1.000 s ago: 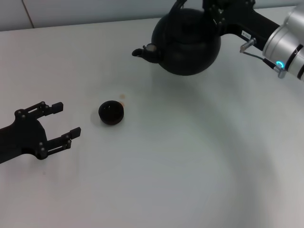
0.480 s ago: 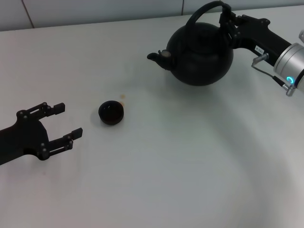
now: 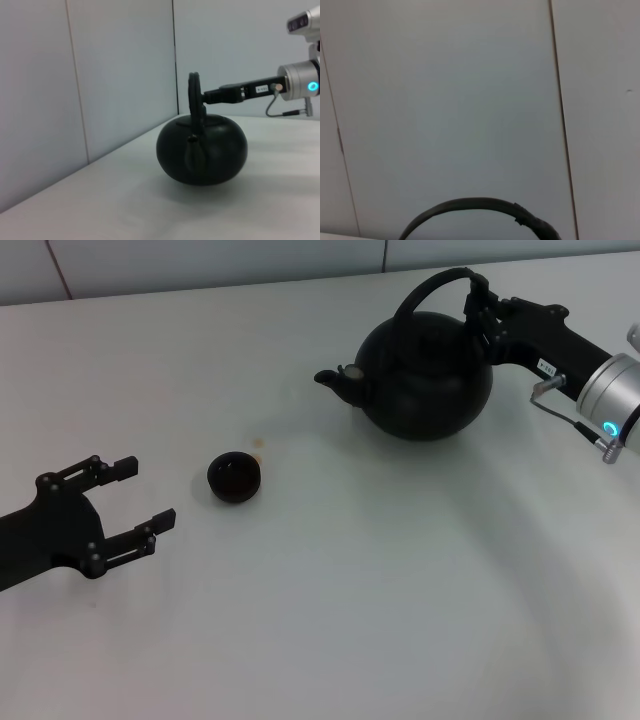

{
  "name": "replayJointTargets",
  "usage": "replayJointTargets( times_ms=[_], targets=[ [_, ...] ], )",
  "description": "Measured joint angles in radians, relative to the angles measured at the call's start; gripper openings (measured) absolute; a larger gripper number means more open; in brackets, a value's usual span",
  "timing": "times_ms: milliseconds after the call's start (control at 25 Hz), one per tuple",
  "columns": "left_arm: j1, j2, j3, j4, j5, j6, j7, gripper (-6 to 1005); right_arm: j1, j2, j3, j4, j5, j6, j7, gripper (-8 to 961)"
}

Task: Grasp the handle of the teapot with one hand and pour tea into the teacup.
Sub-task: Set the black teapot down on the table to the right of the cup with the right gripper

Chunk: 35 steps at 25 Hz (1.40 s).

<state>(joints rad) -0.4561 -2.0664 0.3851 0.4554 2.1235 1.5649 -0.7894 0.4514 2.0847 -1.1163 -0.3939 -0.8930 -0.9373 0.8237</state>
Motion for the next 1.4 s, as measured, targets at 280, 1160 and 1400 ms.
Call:
replayJointTargets(
  times_ms=[280,1160,1400],
  targets=[
    [0.005,0.001,0.004,0.000,-0.013,0.001,0.000,752,0.000,-0.001,0.000,0.019,0.001,0.006,0.000,92],
    [-0.001,0.003,0.006,0.005,-0.014,-0.001,-0.001,752,0.008,-0.003,-0.008,0.043,-0.002,0.026,-0.001,106],
    [0.002,0.003,0.005,0.007,-0.014,-0.002,-0.001,752,0.011,-0.003,-0.011,0.037,-0.011,0.025,-0.001,123]
  ],
)
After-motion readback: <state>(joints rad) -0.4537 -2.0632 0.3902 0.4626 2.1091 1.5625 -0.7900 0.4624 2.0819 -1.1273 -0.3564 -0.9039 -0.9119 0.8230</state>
